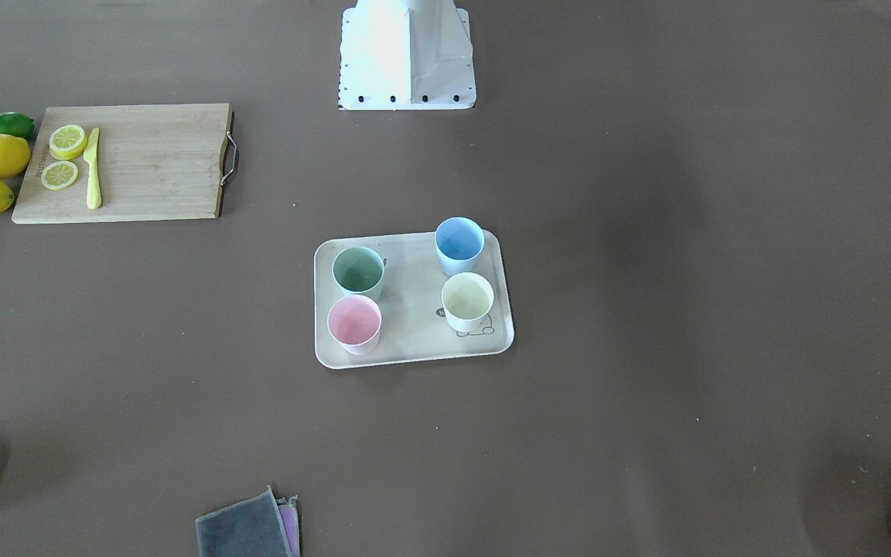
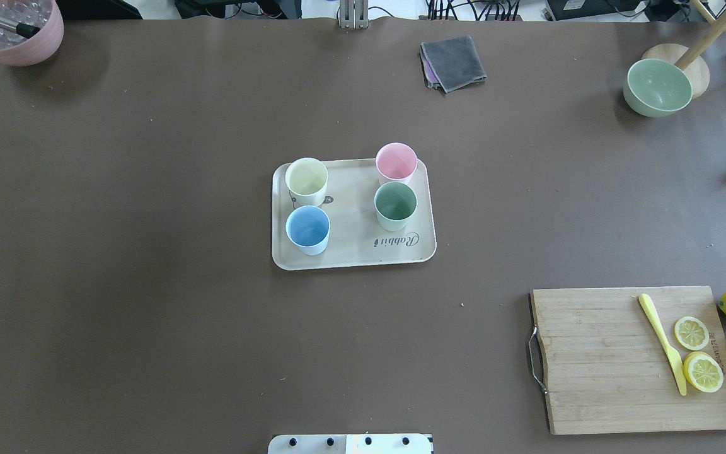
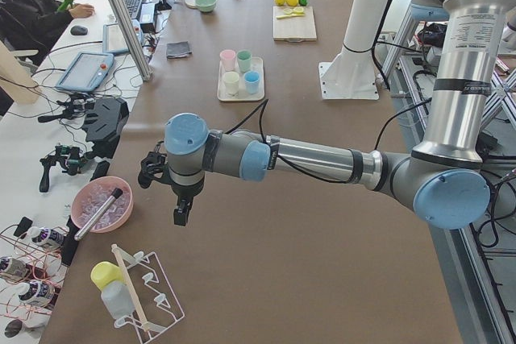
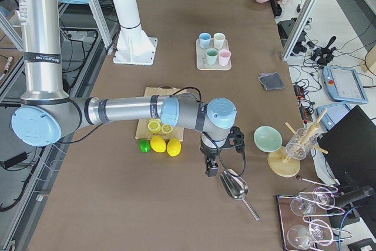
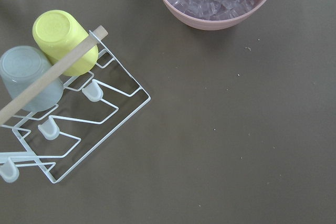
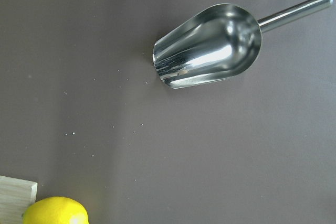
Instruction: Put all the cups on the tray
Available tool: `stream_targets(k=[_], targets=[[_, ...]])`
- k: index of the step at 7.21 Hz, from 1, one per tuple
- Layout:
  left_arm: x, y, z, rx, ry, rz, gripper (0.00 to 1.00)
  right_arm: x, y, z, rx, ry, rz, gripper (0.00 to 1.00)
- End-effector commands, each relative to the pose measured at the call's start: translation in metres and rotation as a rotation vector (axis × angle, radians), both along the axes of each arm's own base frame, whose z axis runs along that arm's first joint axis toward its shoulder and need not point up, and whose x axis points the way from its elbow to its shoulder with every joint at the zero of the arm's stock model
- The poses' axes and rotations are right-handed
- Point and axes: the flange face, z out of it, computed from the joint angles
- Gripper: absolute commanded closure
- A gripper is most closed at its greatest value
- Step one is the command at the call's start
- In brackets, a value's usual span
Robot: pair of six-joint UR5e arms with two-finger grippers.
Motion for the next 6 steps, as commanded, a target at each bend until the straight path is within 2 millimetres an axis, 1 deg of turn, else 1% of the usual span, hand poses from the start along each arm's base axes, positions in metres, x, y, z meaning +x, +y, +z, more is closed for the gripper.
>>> stream_targets(k=[1,3,6], targets=[[0.0005,0.0005,0.0034,-0.008,-0.001,0.000,0.02,0.0000,-0.0012,-0.0014,0.002,-0.001,0.002,0.00],[0.0002,-0.0002,0.0028,-0.006,-0.004,0.000,0.02,0.0003,-0.0064,-0.0074,0.016,0.000,0.002,0.00],[0.0002,0.0017,0.0062,-0.010,-0.006,0.002,0.02,-0.0004,-0.0064,-0.0073,0.014,0.000,0.001,0.00]])
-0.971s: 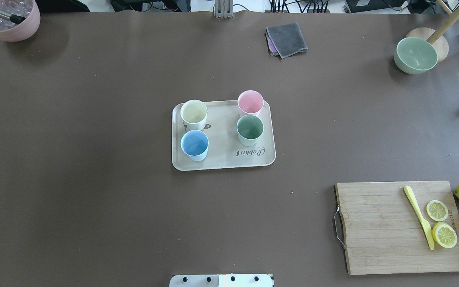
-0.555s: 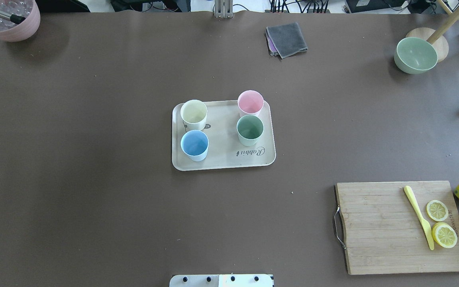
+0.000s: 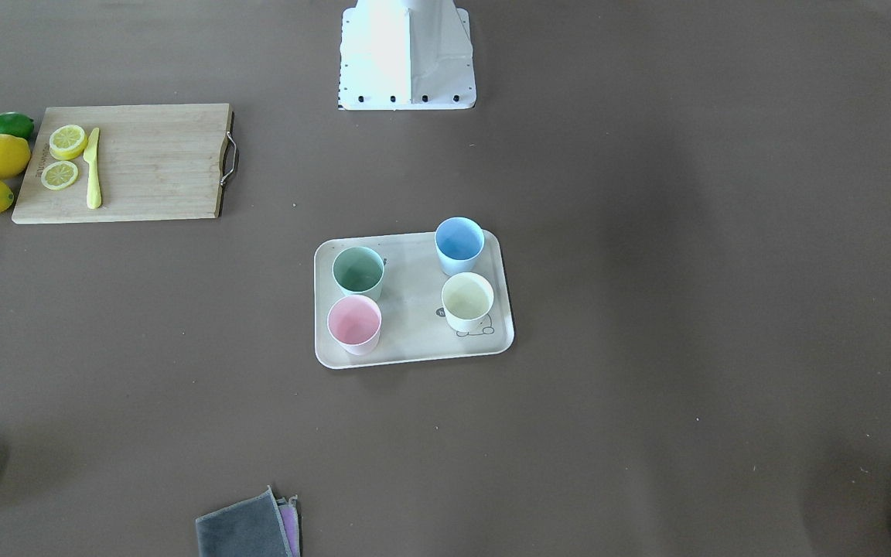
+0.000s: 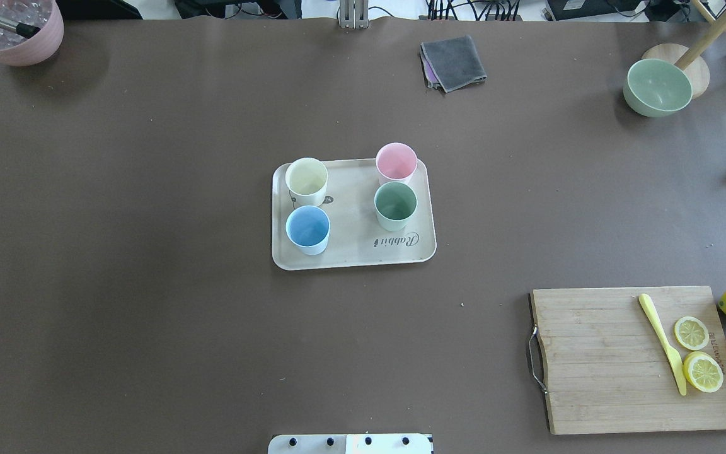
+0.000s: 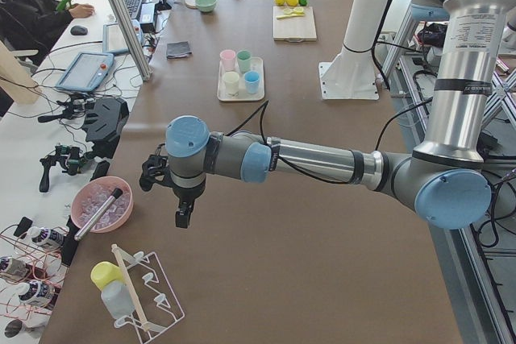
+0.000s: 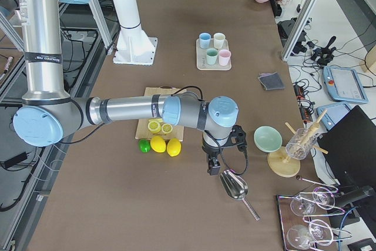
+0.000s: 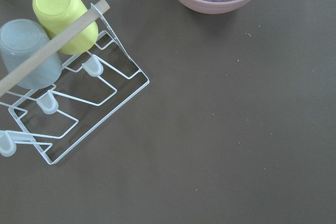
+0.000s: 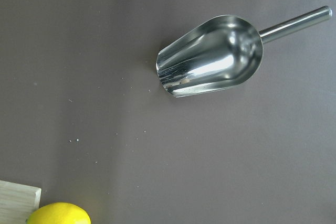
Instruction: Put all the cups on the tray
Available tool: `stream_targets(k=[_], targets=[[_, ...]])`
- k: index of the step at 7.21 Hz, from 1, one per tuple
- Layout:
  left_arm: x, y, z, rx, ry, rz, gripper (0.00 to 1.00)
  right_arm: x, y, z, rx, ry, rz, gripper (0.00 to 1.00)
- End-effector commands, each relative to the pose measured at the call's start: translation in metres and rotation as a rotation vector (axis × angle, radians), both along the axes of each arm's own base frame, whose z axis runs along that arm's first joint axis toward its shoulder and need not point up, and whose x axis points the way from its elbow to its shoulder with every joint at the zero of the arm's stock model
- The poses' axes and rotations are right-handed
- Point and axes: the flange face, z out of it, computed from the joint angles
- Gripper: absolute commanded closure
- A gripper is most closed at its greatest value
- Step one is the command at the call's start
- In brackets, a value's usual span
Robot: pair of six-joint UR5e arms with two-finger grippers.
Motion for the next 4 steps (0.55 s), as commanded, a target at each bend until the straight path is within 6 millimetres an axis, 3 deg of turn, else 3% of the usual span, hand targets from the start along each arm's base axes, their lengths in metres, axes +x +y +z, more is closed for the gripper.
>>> stream_targets(k=[1,4], targets=[[0.0000,0.0008,0.0013,0.000,-0.001,0.003,0.02,0.0000,0.0003,0.0008,-0.002,0.001,0.000,0.00],[0.0000,0.0001,0.0028,-0.003,-0.001,0.003,0.02,0.0000,-0.0001,-0.0004,0.005,0.002,-0.001,0.00]])
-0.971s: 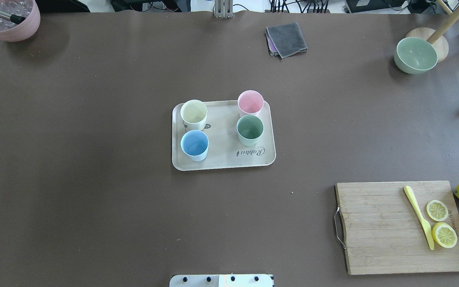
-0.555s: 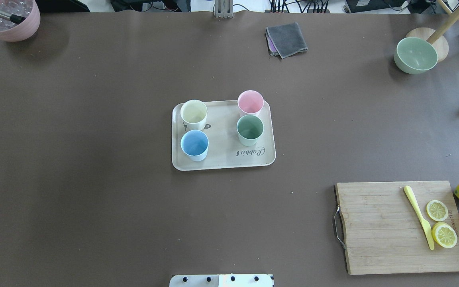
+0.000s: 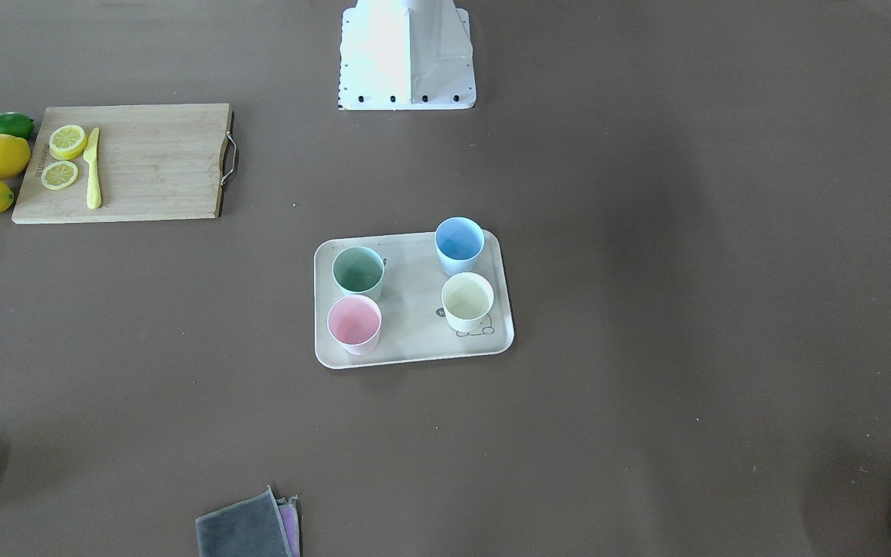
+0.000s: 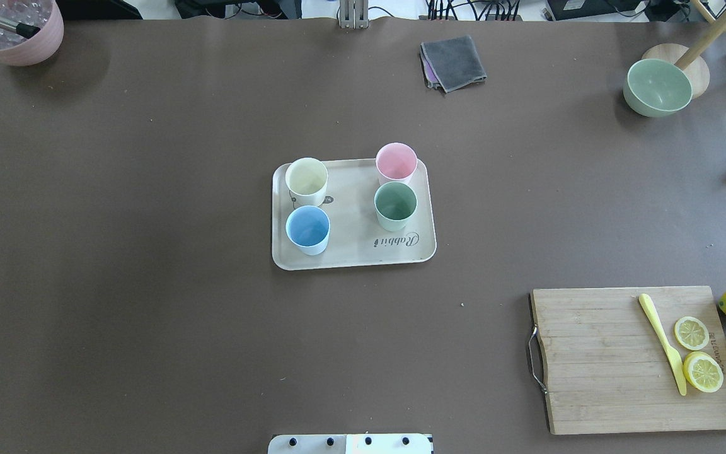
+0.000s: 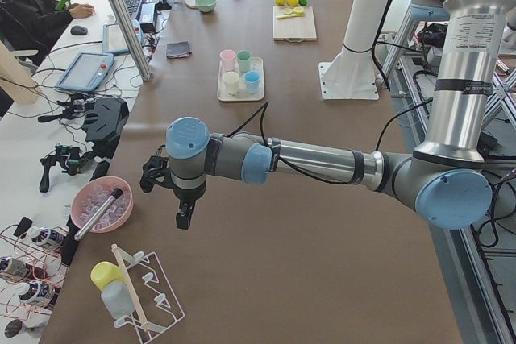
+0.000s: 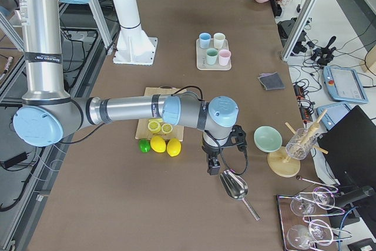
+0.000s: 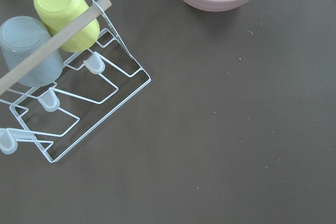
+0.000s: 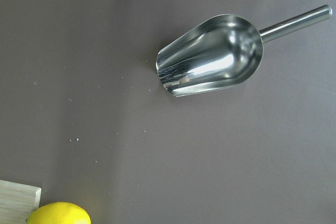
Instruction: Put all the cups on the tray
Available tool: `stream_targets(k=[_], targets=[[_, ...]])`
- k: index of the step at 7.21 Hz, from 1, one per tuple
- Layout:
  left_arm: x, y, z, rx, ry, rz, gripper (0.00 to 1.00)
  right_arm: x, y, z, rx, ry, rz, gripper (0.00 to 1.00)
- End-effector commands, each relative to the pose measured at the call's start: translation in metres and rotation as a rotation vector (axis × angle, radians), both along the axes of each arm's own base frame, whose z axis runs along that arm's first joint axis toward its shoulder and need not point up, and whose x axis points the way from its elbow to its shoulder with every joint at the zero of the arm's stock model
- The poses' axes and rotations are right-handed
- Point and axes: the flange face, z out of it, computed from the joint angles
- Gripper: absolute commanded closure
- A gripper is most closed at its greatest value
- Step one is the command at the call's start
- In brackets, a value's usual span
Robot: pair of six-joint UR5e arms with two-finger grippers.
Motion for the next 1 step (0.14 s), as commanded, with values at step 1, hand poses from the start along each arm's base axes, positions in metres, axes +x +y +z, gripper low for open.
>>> stream_targets(k=[1], targets=[[0.0000,-0.0006,0.0003,0.002,0.000,0.001,0.02,0.0001,-0.0012,-0.0020,0.010,0.001,-0.001,0.00]])
